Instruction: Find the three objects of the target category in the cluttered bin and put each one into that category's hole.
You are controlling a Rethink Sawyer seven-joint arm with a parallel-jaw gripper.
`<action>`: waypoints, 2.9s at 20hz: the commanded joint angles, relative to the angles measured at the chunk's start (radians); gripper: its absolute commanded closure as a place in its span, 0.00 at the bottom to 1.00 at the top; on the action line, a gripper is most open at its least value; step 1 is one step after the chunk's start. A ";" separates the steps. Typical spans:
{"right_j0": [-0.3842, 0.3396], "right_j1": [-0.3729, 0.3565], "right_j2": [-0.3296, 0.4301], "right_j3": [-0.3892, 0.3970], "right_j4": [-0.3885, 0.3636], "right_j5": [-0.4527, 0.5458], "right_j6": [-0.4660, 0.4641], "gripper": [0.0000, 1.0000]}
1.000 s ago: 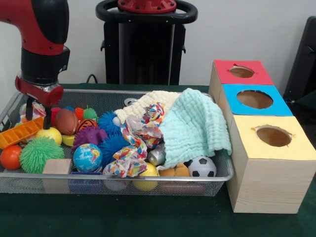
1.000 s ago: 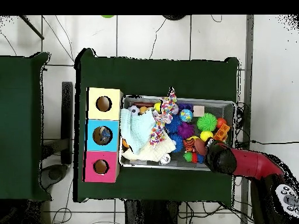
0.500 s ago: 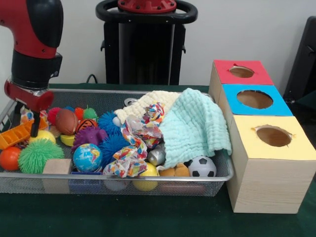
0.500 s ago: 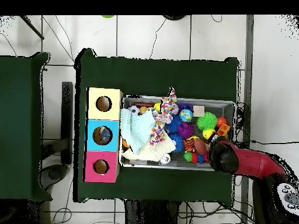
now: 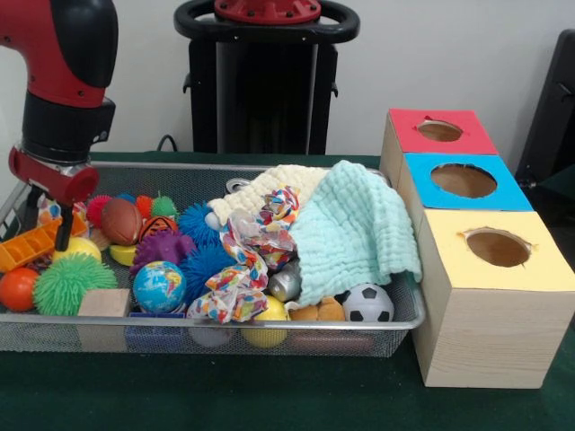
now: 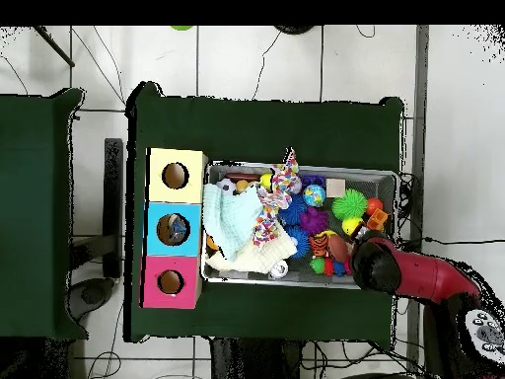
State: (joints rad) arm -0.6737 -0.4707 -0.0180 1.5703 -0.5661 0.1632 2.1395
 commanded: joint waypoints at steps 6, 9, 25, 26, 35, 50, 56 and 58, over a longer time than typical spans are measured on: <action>0.011 0.216 0.105 -0.007 0.013 -0.031 0.043 0.00; 0.013 0.232 0.094 -0.030 0.001 -0.057 0.043 0.00; 0.026 0.239 0.081 -0.013 0.034 -0.062 0.068 1.00; 0.011 0.237 0.099 -0.008 0.038 -0.028 0.050 1.00; -0.097 0.141 0.211 0.197 0.169 0.089 0.073 1.00; -0.204 0.096 0.338 0.315 0.268 0.225 -0.010 1.00; -0.203 0.072 0.345 0.346 0.290 0.225 0.007 1.00; -0.200 0.058 0.343 0.360 0.305 0.233 0.015 1.00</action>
State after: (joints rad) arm -0.8920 -0.4511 0.1956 1.7591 -0.2987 0.1814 2.1393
